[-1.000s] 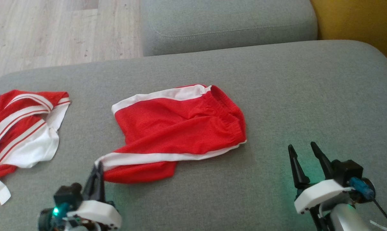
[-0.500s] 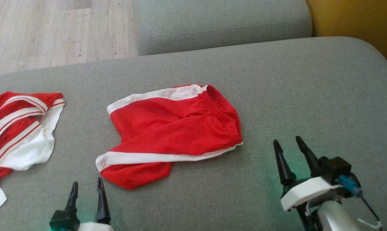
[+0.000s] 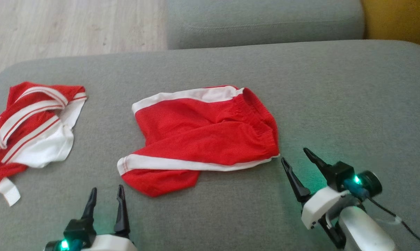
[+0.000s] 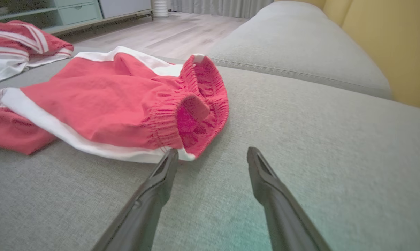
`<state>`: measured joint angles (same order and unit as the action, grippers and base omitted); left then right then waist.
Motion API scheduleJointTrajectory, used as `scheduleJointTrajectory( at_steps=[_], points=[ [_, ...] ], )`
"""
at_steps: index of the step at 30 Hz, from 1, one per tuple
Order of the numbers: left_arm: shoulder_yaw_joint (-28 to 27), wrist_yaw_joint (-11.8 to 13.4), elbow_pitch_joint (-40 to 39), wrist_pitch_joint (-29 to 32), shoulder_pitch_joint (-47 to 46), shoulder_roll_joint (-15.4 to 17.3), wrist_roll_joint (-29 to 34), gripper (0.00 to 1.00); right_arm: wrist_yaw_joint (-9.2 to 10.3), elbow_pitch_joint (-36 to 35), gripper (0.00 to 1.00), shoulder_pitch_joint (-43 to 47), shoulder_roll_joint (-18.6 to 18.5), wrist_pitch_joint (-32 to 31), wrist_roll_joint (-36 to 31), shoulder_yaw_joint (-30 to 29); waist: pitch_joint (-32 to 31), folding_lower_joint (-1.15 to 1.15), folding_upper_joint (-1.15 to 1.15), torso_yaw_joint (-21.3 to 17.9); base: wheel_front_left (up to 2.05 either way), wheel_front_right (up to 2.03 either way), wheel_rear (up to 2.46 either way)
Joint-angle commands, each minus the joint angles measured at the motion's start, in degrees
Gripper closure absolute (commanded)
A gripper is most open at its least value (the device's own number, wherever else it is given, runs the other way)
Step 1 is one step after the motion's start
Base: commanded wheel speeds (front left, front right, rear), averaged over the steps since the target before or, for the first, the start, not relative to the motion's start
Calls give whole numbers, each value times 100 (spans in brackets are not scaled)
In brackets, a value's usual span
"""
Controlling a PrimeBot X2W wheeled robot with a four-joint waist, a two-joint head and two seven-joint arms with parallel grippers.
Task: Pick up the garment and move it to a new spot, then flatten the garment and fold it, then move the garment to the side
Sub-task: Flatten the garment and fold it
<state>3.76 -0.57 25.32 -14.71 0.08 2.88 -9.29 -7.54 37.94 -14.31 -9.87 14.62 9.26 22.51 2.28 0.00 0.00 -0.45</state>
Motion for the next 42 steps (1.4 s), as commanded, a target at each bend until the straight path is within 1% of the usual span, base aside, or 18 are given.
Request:
scheduleJointTrajectory(
  at_steps=[1, 3, 4, 11, 17, 18, 20, 21, 25, 28, 33, 37, 42],
  points=[
    [-73, 6, -143, -29, -254, 2, -70, 0, 5, -46, 0, -302, -108, 38, -76, 229, 129, 0, 0, 154, 0, 0, 0],
    [-18, 43, -141, -29, -271, 1, -137, 0, 5, 62, 0, -422, -207, 38, -164, 441, 173, 0, 0, 217, 0, 0, 0],
    [4, 87, -144, -29, -280, 1, -196, 0, 5, 127, 0, -528, -284, 38, -211, 639, 210, 0, 0, 257, 0, 0, 0],
    [72, 137, -158, -29, -330, 0, -260, 0, 5, 260, 0, -804, -462, 38, -180, 999, 292, 0, 0, 345, 0, 0, 0],
    [167, 125, -158, -29, -416, 0, -302, 0, 5, 361, 0, -964, -524, 38, -140, 1270, 391, 0, 0, 423, 0, 0, 0],
    [188, 116, -151, -29, -431, 0, -310, 0, 5, 390, 9, -989, -529, 38, -123, 1311, 406, 0, 0, 429, 0, 0, 0],
    [227, 117, -141, -29, -454, 0, -329, 0, 5, 428, 72, -1028, -536, 38, -71, 1366, 428, 0, 0, 439, 0, 0, 0],
    [247, 110, -134, -29, -463, 0, -349, 0, 5, 461, 100, -1032, -547, 38, -44, 1401, 433, 0, 0, 440, 0, 0, 0],
    [344, 5, -82, -29, -504, 0, -445, 0, 5, 543, 100, -981, -657, 38, 122, 1480, 415, 0, 0, 379, 0, 0, 0],
    [418, -116, -33, -29, -572, 0, -561, 0, 5, 455, 100, -951, -791, 38, 243, 1532, 415, 0, 0, 279, 0, 0, 0],
    [652, -367, 228, -29, -743, 0, -1039, 0, 5, 231, 100, -884, -985, 38, 355, 1564, 481, 0, 0, 108, 0, 0, 0],
    [922, -539, 490, -29, -914, 0, -1465, 0, 5, 136, 100, -852, -1024, 38, 396, 1576, 558, 0, 0, 4, 0, 0, 0],
    [1129, -632, 711, -29, -1069, 0, -1811, 0, 5, 84, 100, -859, -1012, 38, 425, 1584, 616, 0, 0, -53, 0, 0, 0]
  ],
)
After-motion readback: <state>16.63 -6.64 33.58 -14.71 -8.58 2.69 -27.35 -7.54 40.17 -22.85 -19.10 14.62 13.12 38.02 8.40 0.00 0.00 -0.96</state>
